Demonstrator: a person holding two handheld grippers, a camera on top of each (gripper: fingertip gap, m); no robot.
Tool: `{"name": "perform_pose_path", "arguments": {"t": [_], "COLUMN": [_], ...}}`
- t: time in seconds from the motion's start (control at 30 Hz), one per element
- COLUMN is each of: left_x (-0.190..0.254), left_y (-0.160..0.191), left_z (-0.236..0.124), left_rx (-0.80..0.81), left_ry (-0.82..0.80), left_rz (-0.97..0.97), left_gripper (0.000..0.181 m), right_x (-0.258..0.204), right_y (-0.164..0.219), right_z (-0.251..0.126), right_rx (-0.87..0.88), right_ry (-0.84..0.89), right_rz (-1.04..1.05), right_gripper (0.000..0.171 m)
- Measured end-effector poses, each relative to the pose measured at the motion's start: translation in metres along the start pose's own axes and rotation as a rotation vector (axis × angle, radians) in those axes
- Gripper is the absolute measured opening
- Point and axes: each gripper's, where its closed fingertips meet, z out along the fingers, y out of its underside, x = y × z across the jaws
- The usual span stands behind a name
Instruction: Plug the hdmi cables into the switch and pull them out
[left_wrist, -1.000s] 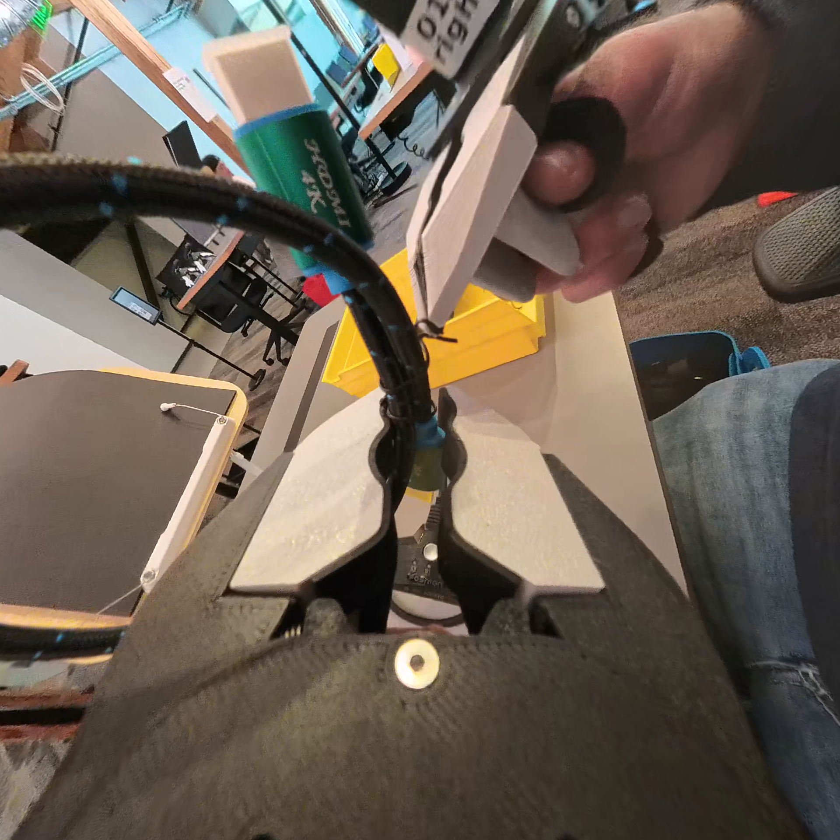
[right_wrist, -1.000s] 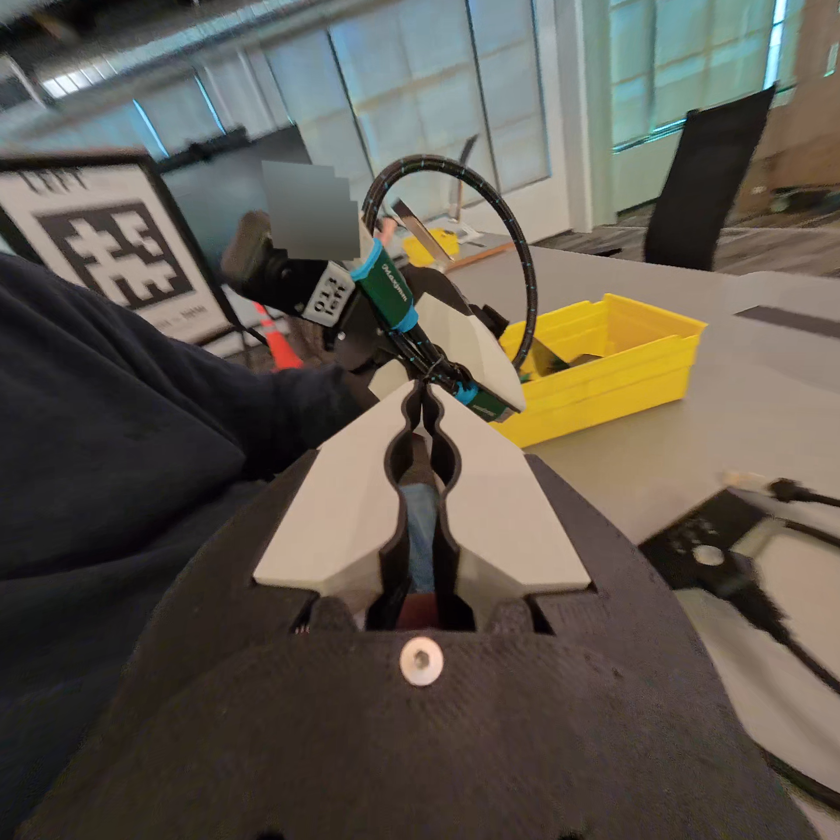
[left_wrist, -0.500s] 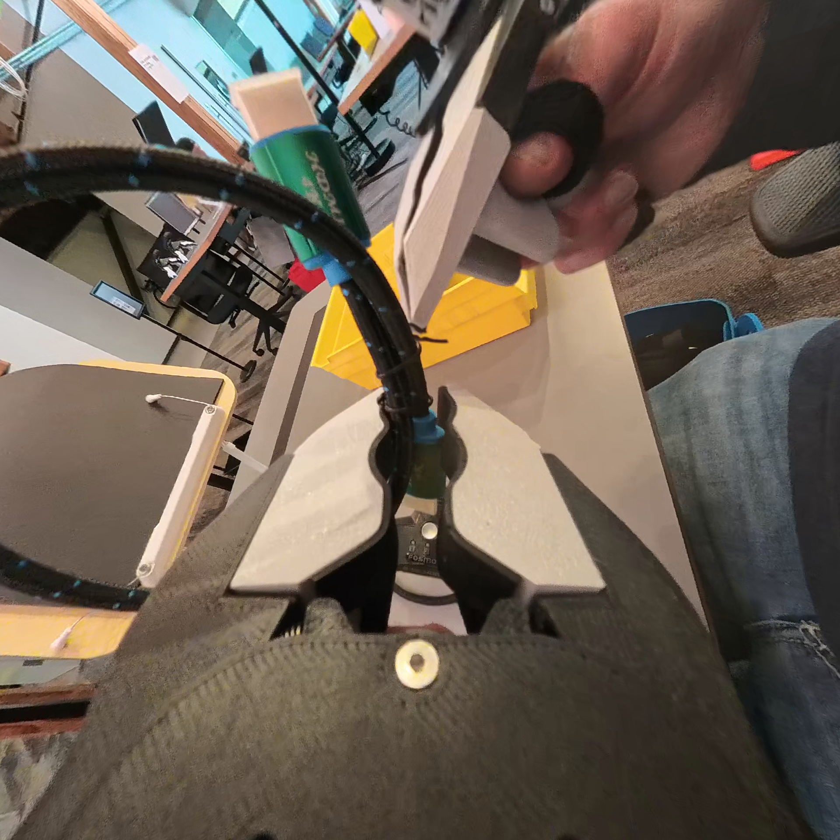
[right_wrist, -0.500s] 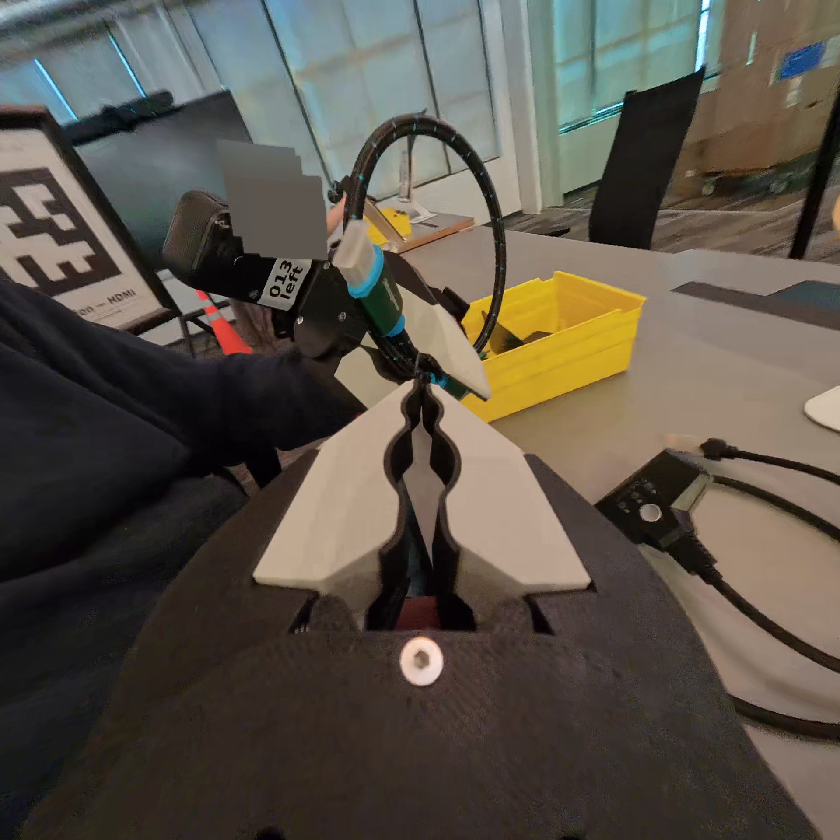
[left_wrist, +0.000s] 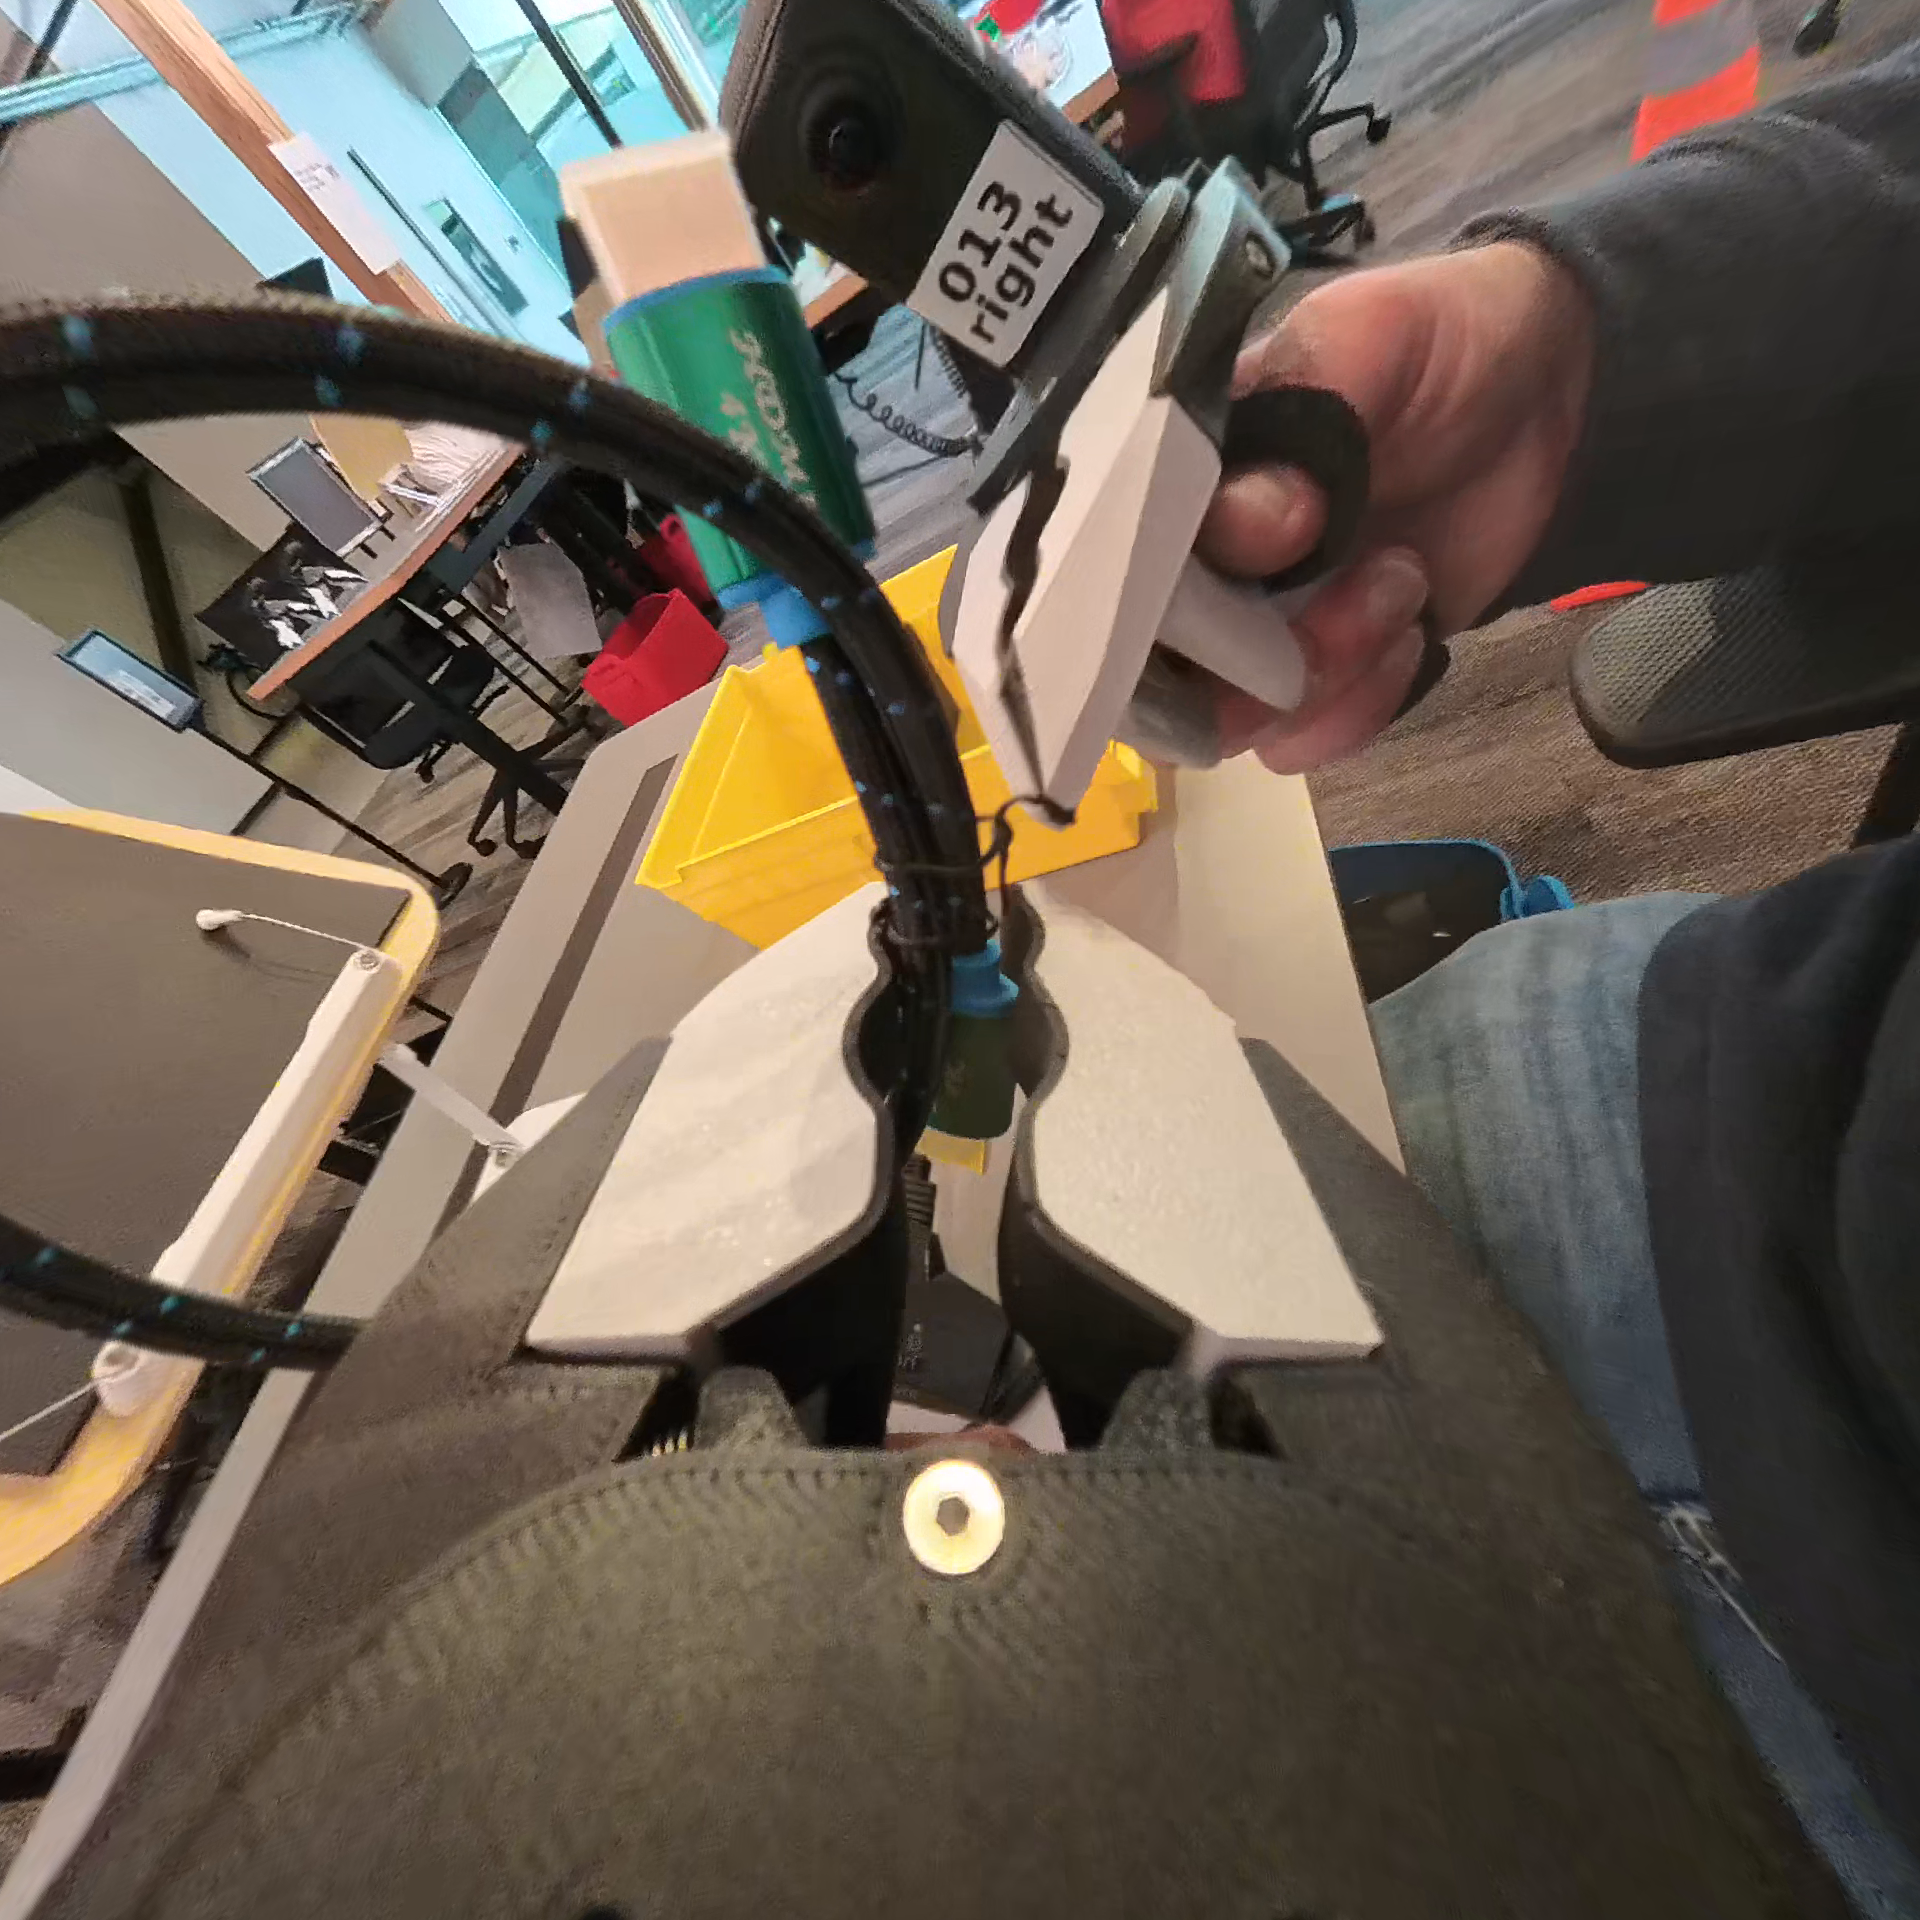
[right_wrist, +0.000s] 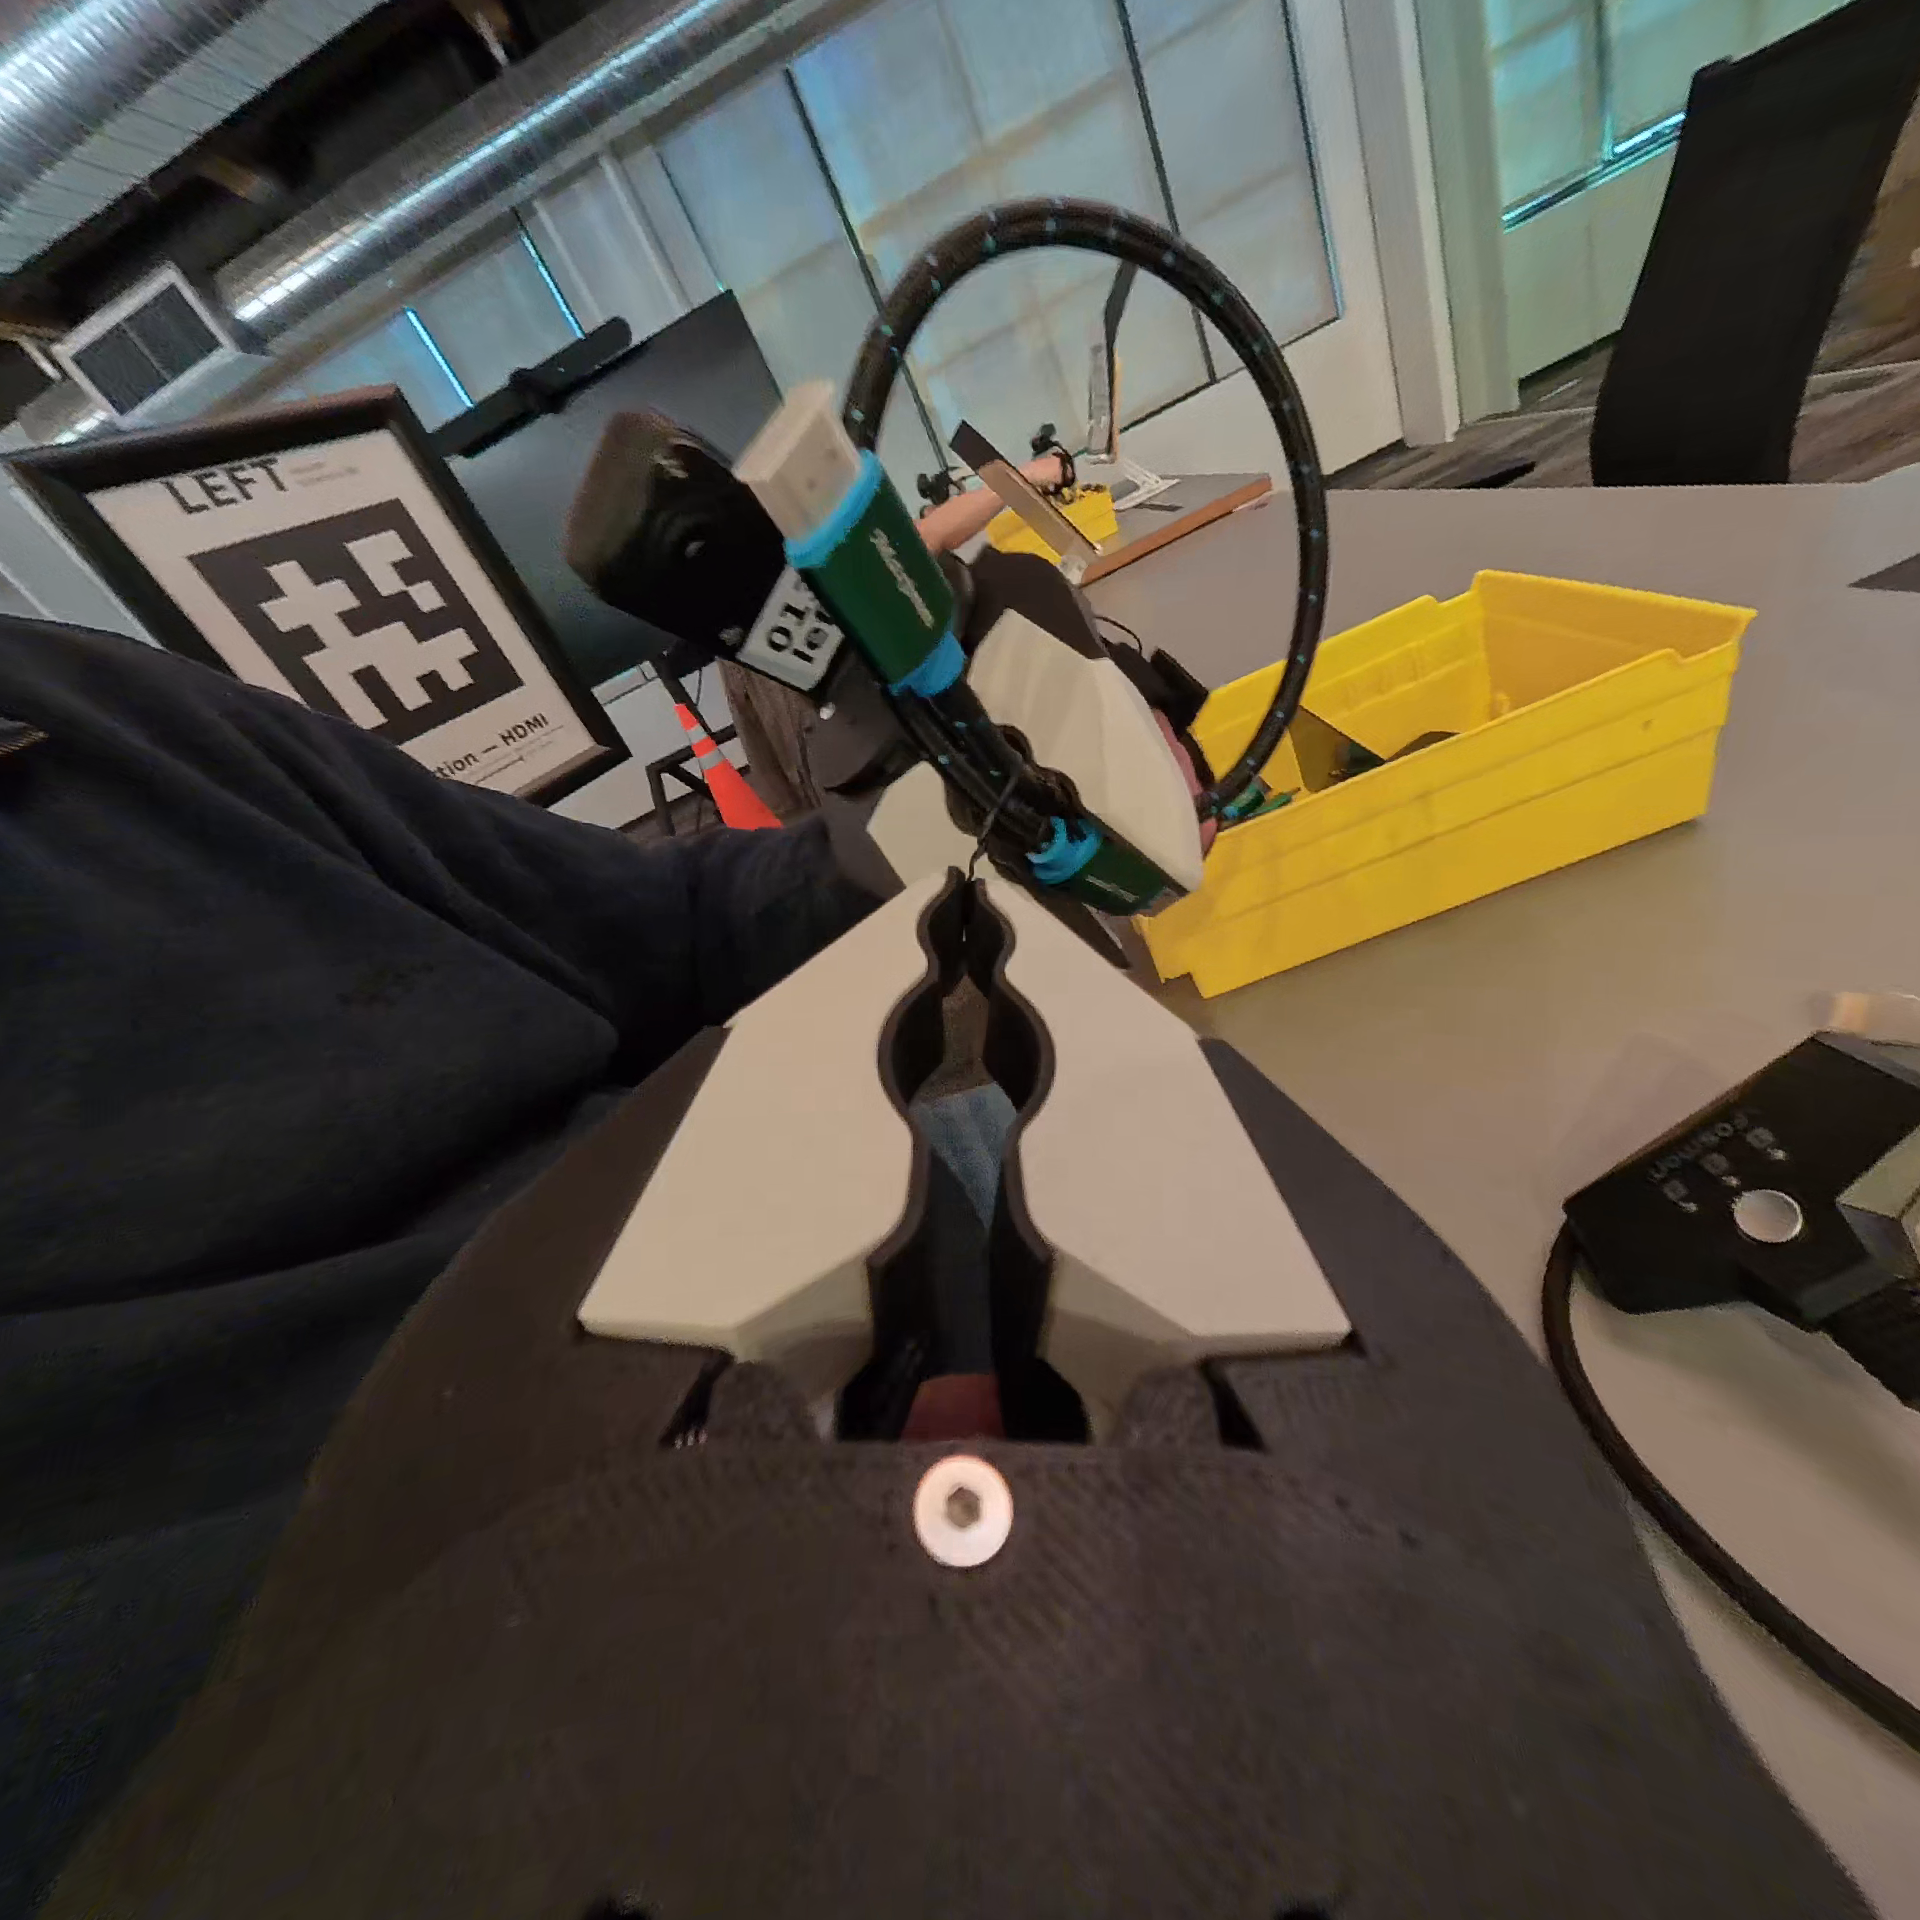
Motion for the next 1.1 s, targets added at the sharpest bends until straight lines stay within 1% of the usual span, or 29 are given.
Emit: {"name": "perform_pose_path", "arguments": {"t": [0.1,0.23,0.27,0.37,0.47,0.53,0.6,0.67,0.77,0.93,1.1], "left_x": [-0.005,-0.006,-0.007,-0.010,-0.023,-0.032,-0.039,-0.039,-0.041,-0.046,-0.049], "left_y": [0.004,0.006,0.008,0.018,0.031,0.036,0.047,0.052,0.065,0.076,0.081], "left_z": [-0.001,0.000,0.001,0.005,0.002,-0.003,-0.005,-0.004,-0.001,-0.003,-0.004], "left_rx": [0.003,-0.014,-0.026,-0.043,-0.097,-0.096,-0.143,-0.136,-0.170,-0.195,-0.213], "left_ry": [-0.012,-0.017,-0.027,-0.043,-0.102,-0.117,-0.146,-0.136,-0.142,-0.146,-0.158], "left_rz": [-0.024,-0.019,-0.020,-0.056,-0.073,-0.125,-0.124,-0.154,-0.182,-0.244,-0.301], "left_gripper": [0.017,0.016,0.016,0.016,0.016,0.016,0.016,0.016,0.016,0.016,0.016], "right_x": [-0.003,0.004,0.009,0.006,0.010,0.007,0.003,0.006,0.006,0.006,0.024], "right_y": [-0.007,-0.007,-0.006,0.001,-0.002,-0.005,-0.006,-0.005,-0.010,-0.030,-0.032], "right_z": [-0.004,-0.007,-0.009,-0.003,-0.006,-0.009,-0.008,-0.008,-0.013,-0.036,-0.058], "right_rx": [0.026,0.022,0.013,-0.036,-0.027,-0.011,-0.023,-0.039,-0.031,-0.031,-0.065], "right_ry": [0.006,0.069,0.108,0.132,0.155,0.144,0.157,0.179,0.215,0.345,0.495], "right_rz": [-0.012,-0.034,-0.048,-0.093,-0.105,-0.095,-0.122,-0.135,-0.158,-0.265,-0.333], "right_gripper": [0.000,0.000,0.000,0.000,0.000,0.000,0.000,0.000,0.000,0.000,0.000]}}
